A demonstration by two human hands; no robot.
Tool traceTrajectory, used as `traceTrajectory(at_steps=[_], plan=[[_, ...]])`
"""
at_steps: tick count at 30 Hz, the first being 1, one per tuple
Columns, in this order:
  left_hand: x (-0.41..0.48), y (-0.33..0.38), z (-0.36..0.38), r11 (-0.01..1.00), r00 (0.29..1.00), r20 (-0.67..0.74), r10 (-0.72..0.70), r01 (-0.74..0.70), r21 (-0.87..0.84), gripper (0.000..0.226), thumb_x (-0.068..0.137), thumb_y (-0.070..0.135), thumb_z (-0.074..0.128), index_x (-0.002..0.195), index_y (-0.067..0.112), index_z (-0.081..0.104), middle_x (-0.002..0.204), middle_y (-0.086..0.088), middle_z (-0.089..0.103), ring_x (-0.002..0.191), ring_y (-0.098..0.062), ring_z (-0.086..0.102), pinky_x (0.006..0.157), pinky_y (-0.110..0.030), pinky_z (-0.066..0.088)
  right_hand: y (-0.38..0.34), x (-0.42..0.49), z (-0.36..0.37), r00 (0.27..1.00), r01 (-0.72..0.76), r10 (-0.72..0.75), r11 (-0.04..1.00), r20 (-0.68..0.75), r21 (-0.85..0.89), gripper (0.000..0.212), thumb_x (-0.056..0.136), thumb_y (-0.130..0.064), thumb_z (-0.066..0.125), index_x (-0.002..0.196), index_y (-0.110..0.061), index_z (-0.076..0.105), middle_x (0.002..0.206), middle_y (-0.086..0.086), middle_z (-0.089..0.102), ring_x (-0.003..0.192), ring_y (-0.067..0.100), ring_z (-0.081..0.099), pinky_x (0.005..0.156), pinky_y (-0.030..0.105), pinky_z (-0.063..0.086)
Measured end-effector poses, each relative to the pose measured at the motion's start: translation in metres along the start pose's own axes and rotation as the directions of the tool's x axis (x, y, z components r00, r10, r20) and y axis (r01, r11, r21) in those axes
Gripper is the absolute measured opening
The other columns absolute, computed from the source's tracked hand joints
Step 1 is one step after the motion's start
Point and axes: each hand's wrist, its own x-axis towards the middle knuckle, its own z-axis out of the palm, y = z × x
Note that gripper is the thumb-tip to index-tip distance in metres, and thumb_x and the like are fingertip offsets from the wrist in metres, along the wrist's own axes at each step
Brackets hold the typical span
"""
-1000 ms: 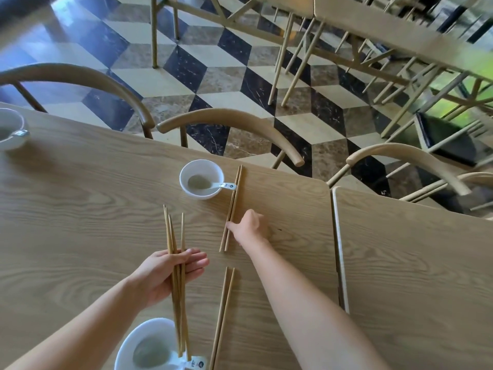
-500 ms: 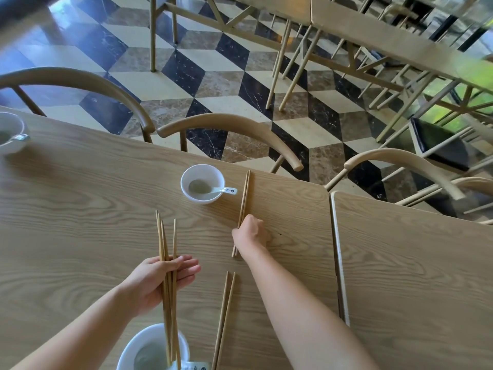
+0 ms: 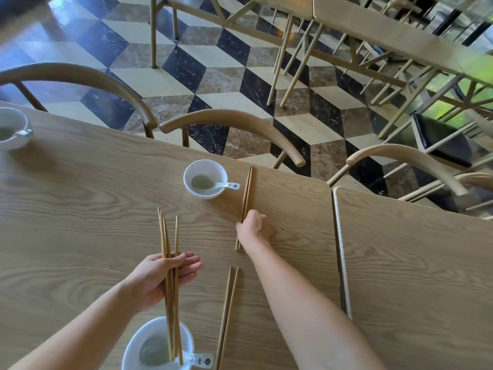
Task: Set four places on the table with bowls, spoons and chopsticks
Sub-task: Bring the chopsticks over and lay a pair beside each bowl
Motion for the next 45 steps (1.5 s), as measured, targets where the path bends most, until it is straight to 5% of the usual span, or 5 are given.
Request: traceTrajectory(at_steps=[10, 16, 24, 30, 45], plan=[[-0.001, -0.002, -0.002, 1.0, 1.0, 0.005, 0.007, -0.007, 0.01, 0.024, 0.097, -0.002, 0.052, 0.116, -0.015, 0.059, 0.109, -0.028, 0.073, 0.093, -0.034, 0.075, 0.062, -0.037, 0.063, -0.001, -0.004, 0.002, 1.0, -0.012, 0.012, 0.999, -0.001, 0.043, 0.014, 0.082, -0.024, 0.068, 0.079, -0.011, 0.065, 0.091, 0.007, 0.071, 0.086, 0.026, 0.069, 0.055, 0.019, 0.034], [-0.009, -0.005, 0.0, 1.0, 1.0, 0.001, 0.012, -0.012, 0.019, 0.024, 0.097, -0.002, 0.052, 0.116, -0.014, 0.059, 0.109, -0.027, 0.073, 0.093, -0.034, 0.075, 0.064, -0.038, 0.063, 0.011, -0.019, -0.003, 0.999, -0.034, 0.036, 0.991, -0.009, 0.128, 0.016, 0.082, -0.025, 0.067, 0.086, -0.01, 0.066, 0.096, 0.01, 0.071, 0.096, 0.029, 0.065, 0.075, 0.026, 0.046], [-0.027, -0.008, 0.011, 0.999, 1.0, 0.028, 0.014, -0.015, 0.041, 0.025, 0.098, -0.003, 0.051, 0.118, -0.016, 0.057, 0.108, -0.027, 0.073, 0.093, -0.034, 0.075, 0.064, -0.037, 0.063, 0.069, -0.099, 0.009, 0.987, -0.16, 0.149, 0.942, 0.062, 0.293, 0.019, 0.081, -0.032, 0.066, 0.074, -0.019, 0.054, 0.08, 0.007, 0.072, 0.082, 0.029, 0.066, 0.073, 0.034, 0.052], [-0.038, -0.013, 0.016, 0.997, 0.999, 0.053, 0.007, -0.011, 0.072, 0.026, 0.098, -0.002, 0.051, 0.119, -0.015, 0.057, 0.11, -0.027, 0.072, 0.096, -0.033, 0.074, 0.069, -0.038, 0.064, 0.073, -0.145, 0.026, 0.998, -0.043, 0.03, 0.976, 0.064, 0.215, 0.03, 0.078, -0.04, 0.071, 0.079, -0.022, 0.047, 0.091, 0.004, 0.068, 0.089, 0.026, 0.061, 0.069, 0.029, 0.035], [-0.04, -0.01, -0.005, 0.998, 0.999, 0.041, 0.01, -0.013, 0.064, 0.025, 0.099, 0.0, 0.05, 0.117, -0.015, 0.058, 0.109, -0.026, 0.073, 0.094, -0.032, 0.075, 0.068, -0.038, 0.064, 0.063, -0.15, 0.028, 0.997, -0.012, 0.0, 0.988, 0.075, 0.151, 0.018, 0.084, -0.023, 0.065, 0.082, -0.02, 0.047, 0.099, 0.008, 0.068, 0.094, 0.027, 0.062, 0.077, 0.03, 0.046]])
